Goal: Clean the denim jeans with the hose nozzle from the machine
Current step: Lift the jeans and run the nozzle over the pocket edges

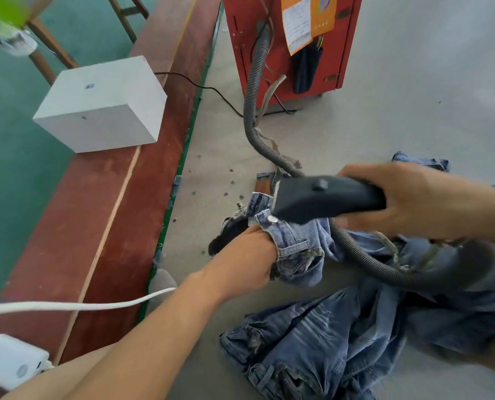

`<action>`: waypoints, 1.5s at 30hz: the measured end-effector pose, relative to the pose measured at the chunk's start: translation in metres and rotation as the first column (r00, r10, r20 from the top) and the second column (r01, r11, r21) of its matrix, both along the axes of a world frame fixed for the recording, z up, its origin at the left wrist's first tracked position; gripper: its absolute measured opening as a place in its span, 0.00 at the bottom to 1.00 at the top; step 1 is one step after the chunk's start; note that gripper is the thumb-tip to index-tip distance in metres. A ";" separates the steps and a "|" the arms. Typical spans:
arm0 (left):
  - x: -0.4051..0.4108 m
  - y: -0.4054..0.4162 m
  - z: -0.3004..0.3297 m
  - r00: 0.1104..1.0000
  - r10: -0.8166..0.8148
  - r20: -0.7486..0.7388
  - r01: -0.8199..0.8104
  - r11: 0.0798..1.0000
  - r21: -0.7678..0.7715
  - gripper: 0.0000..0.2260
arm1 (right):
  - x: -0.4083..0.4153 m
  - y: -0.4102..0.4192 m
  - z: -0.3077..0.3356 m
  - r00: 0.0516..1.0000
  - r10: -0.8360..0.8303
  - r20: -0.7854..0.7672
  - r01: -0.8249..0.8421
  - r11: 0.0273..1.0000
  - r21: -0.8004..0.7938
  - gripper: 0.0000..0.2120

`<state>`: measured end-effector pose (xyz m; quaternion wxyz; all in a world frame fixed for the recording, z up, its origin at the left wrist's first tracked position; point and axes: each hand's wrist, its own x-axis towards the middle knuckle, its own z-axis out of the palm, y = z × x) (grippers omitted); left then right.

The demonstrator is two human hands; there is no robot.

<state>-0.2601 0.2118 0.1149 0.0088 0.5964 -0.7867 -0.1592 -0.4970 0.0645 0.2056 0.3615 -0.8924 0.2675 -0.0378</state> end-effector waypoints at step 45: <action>0.013 -0.035 -0.038 -0.272 0.925 -0.264 -0.317 0.173 0.933 0.06 | 0.002 -0.013 -0.013 0.841 -0.532 0.102 0.498 0.834 0.237 0.09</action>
